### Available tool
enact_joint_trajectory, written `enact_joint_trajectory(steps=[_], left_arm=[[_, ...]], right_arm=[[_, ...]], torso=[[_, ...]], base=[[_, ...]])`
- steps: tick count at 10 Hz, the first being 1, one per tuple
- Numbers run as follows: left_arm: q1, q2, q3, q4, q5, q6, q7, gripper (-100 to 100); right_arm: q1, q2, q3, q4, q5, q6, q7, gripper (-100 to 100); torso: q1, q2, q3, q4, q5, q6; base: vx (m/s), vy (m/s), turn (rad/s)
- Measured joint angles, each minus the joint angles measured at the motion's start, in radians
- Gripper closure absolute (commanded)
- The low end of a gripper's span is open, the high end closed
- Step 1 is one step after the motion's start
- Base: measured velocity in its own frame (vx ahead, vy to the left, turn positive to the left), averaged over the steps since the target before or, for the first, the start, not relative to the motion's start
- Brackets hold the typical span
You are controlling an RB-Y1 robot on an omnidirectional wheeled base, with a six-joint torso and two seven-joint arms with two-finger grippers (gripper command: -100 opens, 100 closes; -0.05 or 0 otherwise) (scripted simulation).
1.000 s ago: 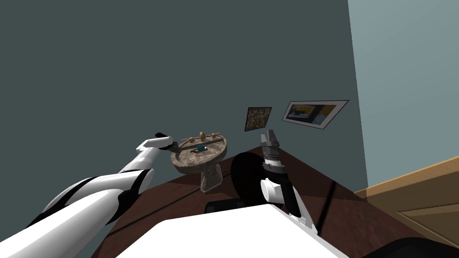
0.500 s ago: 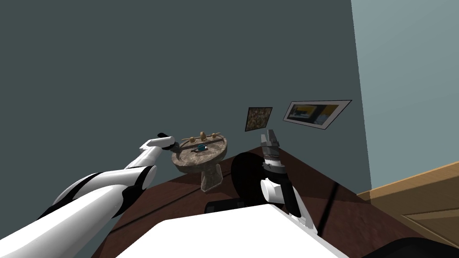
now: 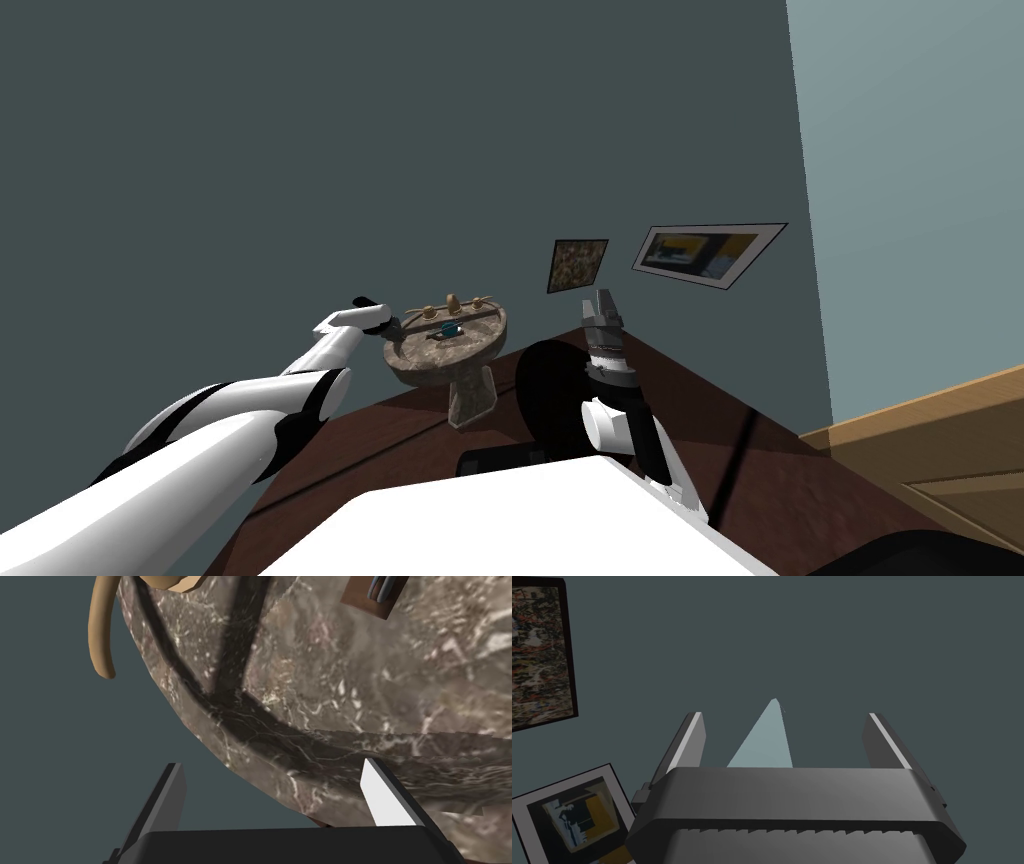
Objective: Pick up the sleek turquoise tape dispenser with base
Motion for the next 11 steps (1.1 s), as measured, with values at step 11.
enact_joint_trajectory(steps=[11], left_arm=[[-0.013,-0.008,-0.001,0.023,-0.005,-0.003,0.004,-100]], right_arm=[[0.000,0.000,0.000,0.000,0.000,0.000,0.000,0]], torso=[[0.000,0.000,0.000,0.000,0.000,0.000]], base=[[0.002,-0.005,0.005]])
